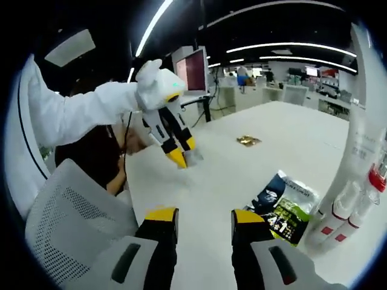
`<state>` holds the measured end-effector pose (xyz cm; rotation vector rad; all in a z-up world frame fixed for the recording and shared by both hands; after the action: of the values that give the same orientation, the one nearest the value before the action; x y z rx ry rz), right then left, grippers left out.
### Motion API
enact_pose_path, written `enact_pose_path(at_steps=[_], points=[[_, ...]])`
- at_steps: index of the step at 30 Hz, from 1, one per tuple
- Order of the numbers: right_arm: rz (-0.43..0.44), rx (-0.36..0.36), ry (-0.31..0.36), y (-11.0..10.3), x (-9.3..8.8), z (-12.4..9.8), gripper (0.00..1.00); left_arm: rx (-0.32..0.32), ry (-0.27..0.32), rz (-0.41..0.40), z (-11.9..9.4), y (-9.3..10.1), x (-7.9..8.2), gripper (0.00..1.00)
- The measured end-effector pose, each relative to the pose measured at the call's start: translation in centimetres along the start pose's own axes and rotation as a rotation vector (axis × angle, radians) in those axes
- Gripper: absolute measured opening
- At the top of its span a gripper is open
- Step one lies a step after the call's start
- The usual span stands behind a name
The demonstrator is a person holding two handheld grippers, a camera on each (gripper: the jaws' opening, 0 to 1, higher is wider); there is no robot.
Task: Arrange the skincare products in the storage area until every visible bottle or jar stands upright without overlapping.
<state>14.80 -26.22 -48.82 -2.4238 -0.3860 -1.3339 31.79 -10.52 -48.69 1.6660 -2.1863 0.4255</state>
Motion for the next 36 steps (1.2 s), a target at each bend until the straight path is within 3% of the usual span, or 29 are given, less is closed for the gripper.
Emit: enact_pose_path(at_steps=[3, 10, 17, 23, 27, 36], points=[[0.016, 0.012, 0.017, -0.4, 0.3, 0.2, 0.24, -0.008, 0.013, 0.029, -0.2, 0.8, 1.3, 0.13], [0.044, 0.040, 0.035, -1.0, 0.8, 0.8, 0.19, -0.015, 0.040, 0.091, -0.3, 2.8, 3.8, 0.13], [0.078, 0.064, 0.086, -0.8, 1.6, 1.0, 0.10, -0.041, 0.056, 0.124, -0.3, 3.9, 5.0, 0.13], [0.102, 0.086, 0.095, -0.7, 1.2, 1.3, 0.00, -0.048, 0.071, 0.159, -0.6, 4.9, 6.2, 0.13], [0.147, 0.115, 0.118, -0.9, 1.2, 1.2, 0.05, -0.057, 0.074, 0.180, -0.6, 5.3, 6.6, 0.13], [0.243, 0.166, 0.147, -1.0, 1.3, 1.1, 0.04, -0.084, 0.085, 0.227, -0.5, 6.1, 7.4, 0.13]])
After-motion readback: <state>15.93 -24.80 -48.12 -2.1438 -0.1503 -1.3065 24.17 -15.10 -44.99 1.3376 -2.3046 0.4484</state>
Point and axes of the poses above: the point that each gripper's makers call its tool centre point, and the gripper's own axes: z roughly forward along the fingers, y roughly to its right, x roughly out of its top, the point moved 9 cm from there along -z, roughly backward along the fingers, and after that the axes turned 3 degrees about -x, right-handed, at the moved point
